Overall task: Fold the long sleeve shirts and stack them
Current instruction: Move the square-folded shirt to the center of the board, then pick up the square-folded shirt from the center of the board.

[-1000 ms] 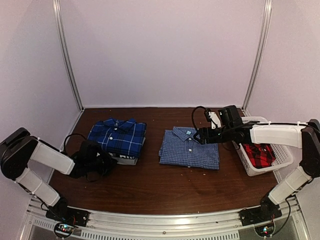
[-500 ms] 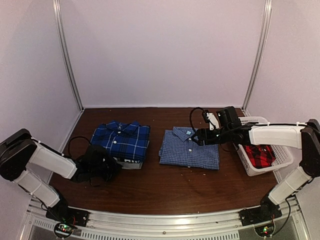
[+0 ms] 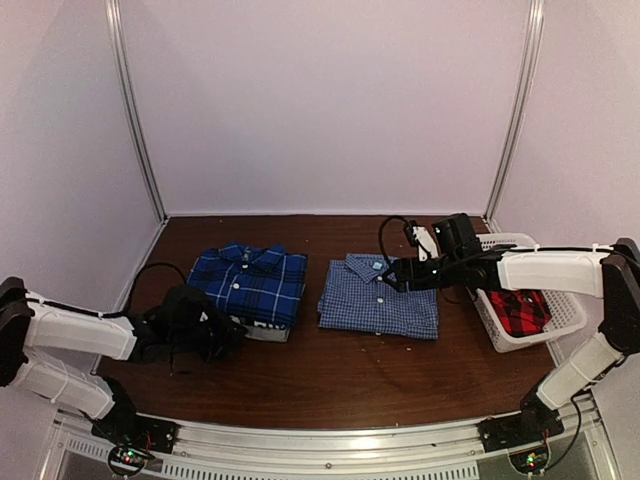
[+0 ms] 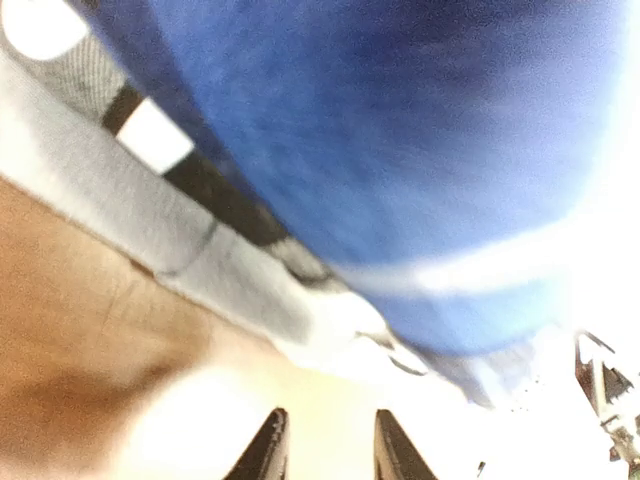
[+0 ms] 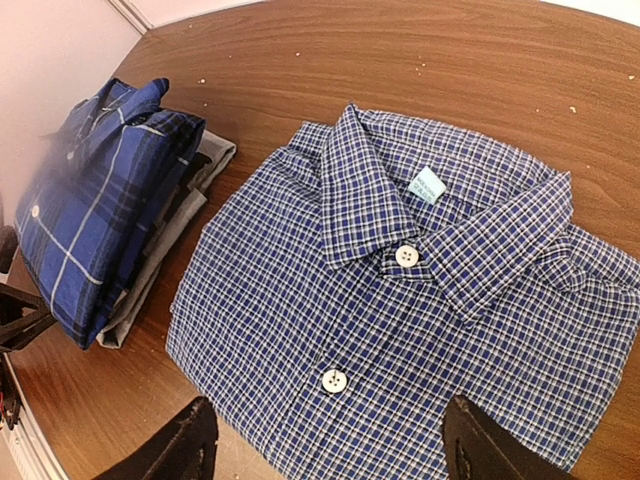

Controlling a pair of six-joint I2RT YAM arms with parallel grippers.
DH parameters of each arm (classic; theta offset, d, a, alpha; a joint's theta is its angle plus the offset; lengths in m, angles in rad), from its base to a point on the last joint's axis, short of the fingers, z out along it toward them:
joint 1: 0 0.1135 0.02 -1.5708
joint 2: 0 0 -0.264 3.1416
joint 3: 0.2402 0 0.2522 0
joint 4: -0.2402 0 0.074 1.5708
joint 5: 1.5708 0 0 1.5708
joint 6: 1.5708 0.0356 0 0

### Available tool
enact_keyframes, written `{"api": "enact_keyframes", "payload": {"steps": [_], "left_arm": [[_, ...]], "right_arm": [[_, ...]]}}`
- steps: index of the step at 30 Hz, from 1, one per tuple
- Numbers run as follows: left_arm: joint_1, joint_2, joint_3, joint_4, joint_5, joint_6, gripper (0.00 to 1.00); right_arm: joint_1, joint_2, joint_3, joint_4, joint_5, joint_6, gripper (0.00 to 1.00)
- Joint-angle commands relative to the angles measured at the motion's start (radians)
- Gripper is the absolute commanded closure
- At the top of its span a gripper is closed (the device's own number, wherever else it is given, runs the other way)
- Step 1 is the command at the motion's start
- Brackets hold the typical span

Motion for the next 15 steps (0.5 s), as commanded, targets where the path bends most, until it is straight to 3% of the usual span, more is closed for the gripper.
{"api": "enact_keyframes", "payload": {"steps": [1,8,15], "left_arm": [[-0.008,-0.121,0.025,-0.190,0.009,0.109,0.68],[-0.012,-0.255,0.168,-0.362,0.009,0.350,0.61],[-0.013,-0.084,0.452,-0.417,0.070,0.616,0.55]], "right_arm": [[0.005,0.012,0.011,-0.001,0.016,0.019,0.21],[0.005,-0.001,0.011,-0.020,0.071,0.038,0.21],[0.003,-0.024,0.005,-0.040,0.139,0.070,0.21]]}}
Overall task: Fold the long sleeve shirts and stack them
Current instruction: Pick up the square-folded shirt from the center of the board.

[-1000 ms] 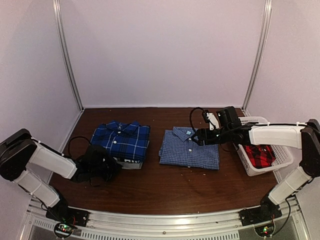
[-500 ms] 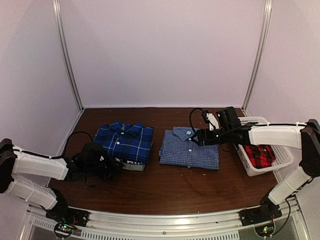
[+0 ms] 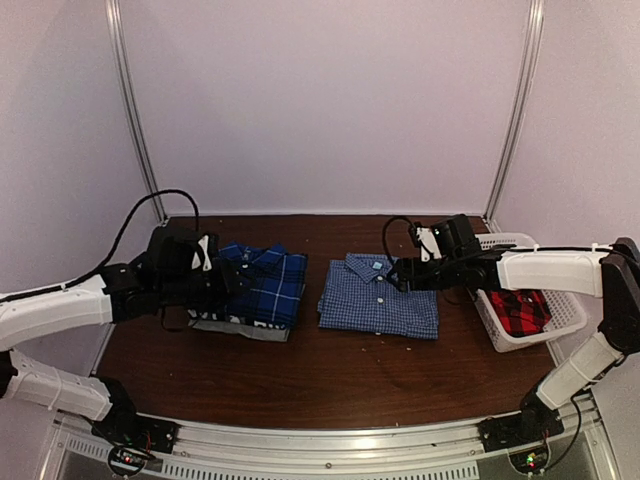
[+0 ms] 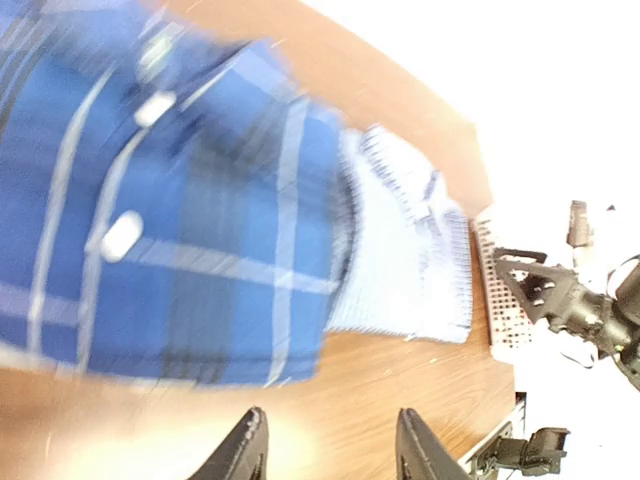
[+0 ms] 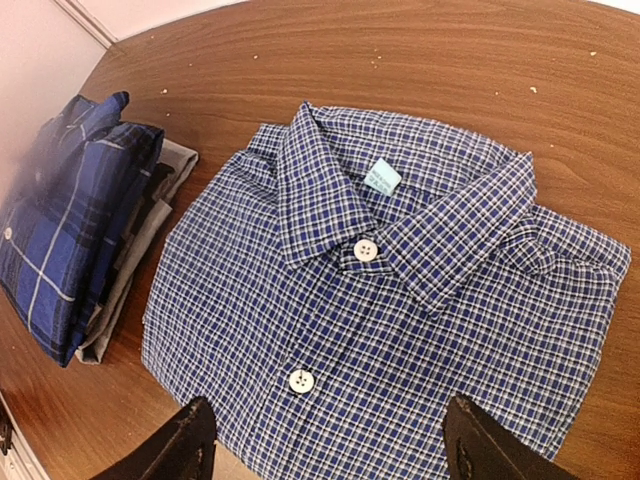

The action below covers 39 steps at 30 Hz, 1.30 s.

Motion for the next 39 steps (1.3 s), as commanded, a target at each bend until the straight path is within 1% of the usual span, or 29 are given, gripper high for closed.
{"api": "enact_keyframes", "payload": {"steps": [1,5,12,16,18,22,25,31,39], "left_arm": [[-0.007,0.128,0.165,-0.031,0.046,0.235,0.54],[-0.006,0.290,0.343,-0.037,0.089,0.366,0.51],[-0.006,0.597,0.640,-0.068,0.158,0.478,0.50],[0.000,0.746,0.777,-0.083,0.197,0.512,0.51],[0.011,0.811,0.827,-0.083,0.223,0.514,0.55],[0.036,0.928,0.898,-0.061,0.279,0.512,0.66],[0.056,1.007,0.947,-0.071,0.296,0.514,0.70],[0.090,1.082,0.966,-0.085,0.293,0.526,0.73],[0.107,1.119,0.977,-0.098,0.301,0.548,0.76]], "right_arm": [[0.003,-0.036,0.003,-0.020,0.079,0.035,0.20],[0.002,-0.061,-0.009,-0.033,0.108,0.055,0.20],[-0.005,-0.095,-0.031,-0.061,0.156,0.101,0.20],[-0.015,-0.115,-0.049,-0.065,0.173,0.121,0.20],[-0.019,-0.116,-0.059,-0.061,0.171,0.126,0.20],[-0.031,-0.093,-0.064,-0.063,0.165,0.136,0.20],[-0.039,-0.081,-0.064,-0.067,0.171,0.142,0.20],[-0.062,-0.062,-0.089,-0.057,0.174,0.141,0.20],[-0.092,-0.017,-0.092,-0.056,0.188,0.143,0.20]]}}
